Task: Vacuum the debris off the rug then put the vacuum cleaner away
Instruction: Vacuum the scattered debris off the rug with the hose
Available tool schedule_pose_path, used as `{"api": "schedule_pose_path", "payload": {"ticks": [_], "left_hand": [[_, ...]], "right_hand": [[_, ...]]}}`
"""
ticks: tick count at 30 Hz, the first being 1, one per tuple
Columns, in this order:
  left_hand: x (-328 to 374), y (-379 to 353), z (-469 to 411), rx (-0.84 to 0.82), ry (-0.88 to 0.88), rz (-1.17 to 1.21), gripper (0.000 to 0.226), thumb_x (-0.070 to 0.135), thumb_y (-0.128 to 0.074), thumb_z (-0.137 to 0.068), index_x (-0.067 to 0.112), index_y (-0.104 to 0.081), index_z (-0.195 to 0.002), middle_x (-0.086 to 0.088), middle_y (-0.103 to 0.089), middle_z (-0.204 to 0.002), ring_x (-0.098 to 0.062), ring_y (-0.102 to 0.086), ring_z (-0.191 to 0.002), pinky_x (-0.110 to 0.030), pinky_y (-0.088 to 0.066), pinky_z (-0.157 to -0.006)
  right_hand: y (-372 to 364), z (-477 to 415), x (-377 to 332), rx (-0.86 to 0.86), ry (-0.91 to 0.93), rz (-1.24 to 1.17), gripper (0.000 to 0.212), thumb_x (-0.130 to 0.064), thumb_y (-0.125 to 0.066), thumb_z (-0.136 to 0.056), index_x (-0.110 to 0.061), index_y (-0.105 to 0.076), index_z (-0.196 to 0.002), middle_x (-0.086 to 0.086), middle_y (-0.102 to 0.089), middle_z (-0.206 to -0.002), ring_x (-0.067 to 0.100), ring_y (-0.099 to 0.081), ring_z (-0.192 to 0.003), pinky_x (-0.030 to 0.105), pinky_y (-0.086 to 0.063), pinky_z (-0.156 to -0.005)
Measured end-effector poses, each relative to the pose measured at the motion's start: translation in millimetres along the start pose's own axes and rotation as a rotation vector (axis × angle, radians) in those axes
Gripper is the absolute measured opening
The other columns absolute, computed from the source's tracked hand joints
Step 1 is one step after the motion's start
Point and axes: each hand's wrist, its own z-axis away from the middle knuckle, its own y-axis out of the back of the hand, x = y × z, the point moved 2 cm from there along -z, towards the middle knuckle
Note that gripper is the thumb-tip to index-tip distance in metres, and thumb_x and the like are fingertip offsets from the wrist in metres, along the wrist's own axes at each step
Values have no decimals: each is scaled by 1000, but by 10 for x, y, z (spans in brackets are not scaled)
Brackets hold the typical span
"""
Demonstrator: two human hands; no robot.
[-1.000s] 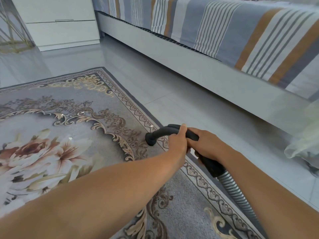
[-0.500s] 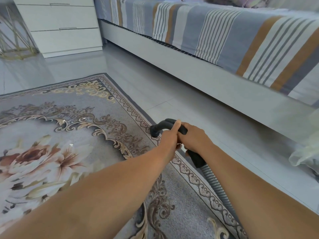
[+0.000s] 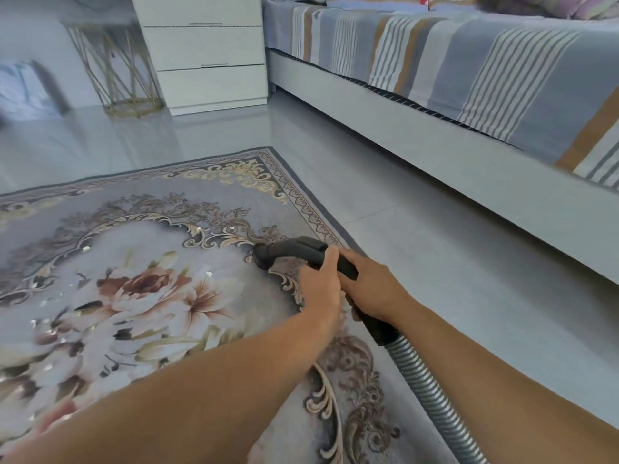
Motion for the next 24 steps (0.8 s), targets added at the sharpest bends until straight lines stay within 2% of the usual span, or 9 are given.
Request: {"api": "schedule_pose_path", "payload": {"ticks": [2, 4, 9, 12, 15, 17, 19, 21, 24], "left_hand": [[153, 336, -169, 91, -54, 25, 39, 28, -63, -91, 4, -55, -121, -13, -66, -111, -26, -66, -97, -44, -53, -93], [285, 637, -301, 169, -68, 26, 37, 24, -62, -92, -1, -59, -118, -16, -68, -106, -28, -67, -94, -43, -54, -90], [521, 1149, -543, 213, -29, -8, 35, 28, -59, -93, -5, -63, -105, -11, -62, -78, -21, -59, -66, -31, -47, -62], [463, 1238, -577, 232, 9, 7, 42, 34, -59, -92, -6, -61, -105, -14, -60, -78, -25, -57, -68, -35, -46, -64], [414, 1146, -581, 207, 37, 44, 32, 34, -60, -92, 4, -54, -98, -12, -60, -80, -25, -59, -72, -42, -51, -72], [429, 1046, -583, 171, 47, 71, 23, 32, -60, -93, 9, -52, -89, -9, -60, -78, -21, -58, -67, -38, -50, -70], [473, 963, -605, 117, 30, 76, 20, 29, -58, -94, 12, -53, -85, -7, -60, -79, -19, -58, -68, -38, -50, -74], [543, 932, -684, 75, 0, 60, 18, 28, -57, -95, 10, -57, -98, -5, -62, -84, -16, -61, -74, -37, -52, -80], [644, 926, -836, 26, 6, 32, 30, 29, -56, -95, 5, -60, -114, -7, -64, -88, -18, -63, -75, -32, -54, -70]], "right_hand": [[-307, -215, -217, -18, 73, 42, 44, -45, -51, -96, -43, -42, -139, -6, -66, -110, 18, -66, -87, 32, -53, -78], [-580, -382, -410, -28, 108, 69, 44, -50, -49, -95, -45, -43, -137, -3, -66, -118, 21, -66, -96, 37, -53, -85], [-1007, -636, -818, -79, 83, 58, 36, -47, -47, -94, -48, -46, -129, -6, -65, -88, 18, -67, -51, 39, -60, -55], [-1066, -696, -836, -190, 47, 9, 33, -41, -49, -94, -44, -50, -127, 0, -66, -82, 25, -67, -53, 39, -59, -50], [-894, -700, -818, -241, 24, 33, 34, -39, -51, -95, -45, -50, -128, 1, -69, -89, 22, -67, -60, 27, -52, -46], [-781, -731, -787, -228, 34, 90, 40, -41, -50, -95, -44, -48, -135, -4, -68, -95, 17, -66, -67, 19, -46, -46], [-751, -768, -766, -176, 52, 115, 42, -43, -49, -95, -44, -45, -137, -14, -61, -82, 13, -65, -64, 17, -42, -46], [-763, -794, -749, -124, 75, 93, 44, -42, -48, -96, -42, -40, -140, -17, -56, -81, 14, -67, -67, 19, -45, -51], [-775, -788, -675, -152, 84, -149, 53, -31, -52, -98, -40, -31, -146, -6, -61, -107, 9, -66, -69, 10, -45, -50]]}}
